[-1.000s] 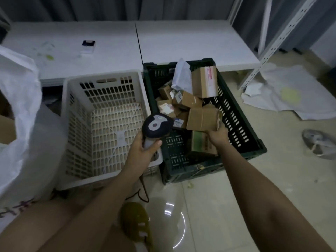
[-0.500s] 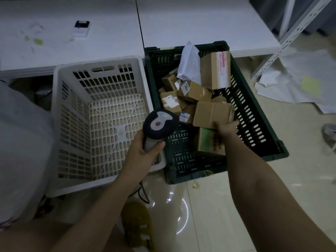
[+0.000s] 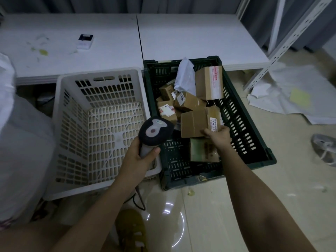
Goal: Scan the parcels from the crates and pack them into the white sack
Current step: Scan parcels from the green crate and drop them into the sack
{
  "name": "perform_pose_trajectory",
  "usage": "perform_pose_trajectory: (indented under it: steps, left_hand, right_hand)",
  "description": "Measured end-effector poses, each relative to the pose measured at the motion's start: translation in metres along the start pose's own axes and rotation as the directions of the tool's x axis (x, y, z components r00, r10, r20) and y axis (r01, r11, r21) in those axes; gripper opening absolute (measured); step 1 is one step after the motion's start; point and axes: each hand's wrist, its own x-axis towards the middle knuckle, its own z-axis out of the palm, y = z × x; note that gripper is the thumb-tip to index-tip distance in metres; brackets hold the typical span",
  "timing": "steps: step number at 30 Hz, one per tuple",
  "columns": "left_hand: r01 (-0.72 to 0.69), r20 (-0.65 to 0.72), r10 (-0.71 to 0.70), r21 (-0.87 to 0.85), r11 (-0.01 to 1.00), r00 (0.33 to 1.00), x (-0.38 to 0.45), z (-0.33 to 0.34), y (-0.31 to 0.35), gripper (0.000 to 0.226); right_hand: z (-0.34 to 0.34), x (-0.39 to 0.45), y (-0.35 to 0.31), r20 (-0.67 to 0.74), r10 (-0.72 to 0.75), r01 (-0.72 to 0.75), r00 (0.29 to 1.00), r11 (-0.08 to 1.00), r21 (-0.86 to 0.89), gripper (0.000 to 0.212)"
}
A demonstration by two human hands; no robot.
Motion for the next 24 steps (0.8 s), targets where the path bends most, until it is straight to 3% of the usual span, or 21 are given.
perform_pose_trajectory:
  steps: [2,4,9,13,17,20,24]
  left_hand:
    - [0.003,-0.027,-0.004,-0.022,1.000,1.000,-0.002,-0.002,0.002,0.045]
    - [-0.007,-0.064,0.003,-0.070,0.998,0.998,-0.004,-0.002,0.007,0.044]
    - [-0.050,-0.162,0.027,-0.139,0.989,0.986,-0.014,-0.013,0.019,0.041]
    - [-0.042,-0.183,0.009,-0.174,0.984,0.983,-0.032,-0.021,0.020,0.040]
    - [0.002,-0.124,-0.026,-0.193,0.981,0.992,-0.052,-0.025,0.020,0.045]
    - [0.030,-0.057,-0.041,-0.187,0.982,0.998,-0.060,-0.029,0.020,0.043]
    - [0.080,-0.030,-0.086,-0.173,0.982,0.996,-0.064,-0.031,0.017,0.045]
  right_hand:
    - [-0.001,-0.026,-0.013,-0.018,-0.157,0.156,0.987,0.986,-0.052,0.100]
    - [-0.005,-0.057,-0.017,0.011,-0.352,0.351,0.936,0.932,-0.094,0.108]
    - [-0.005,-0.143,-0.002,0.157,-0.710,0.718,0.686,0.627,-0.304,0.101]
    - [0.006,-0.175,0.014,0.191,-0.818,0.821,0.543,0.469,-0.324,0.077]
    - [0.010,-0.189,0.031,0.292,-0.858,0.869,0.422,0.291,-0.400,0.082]
    - [0.008,-0.203,0.036,0.367,-0.820,0.879,0.439,0.307,-0.365,0.073]
    - [0.008,-0.218,0.020,0.293,-0.712,0.767,0.638,0.622,-0.158,0.042]
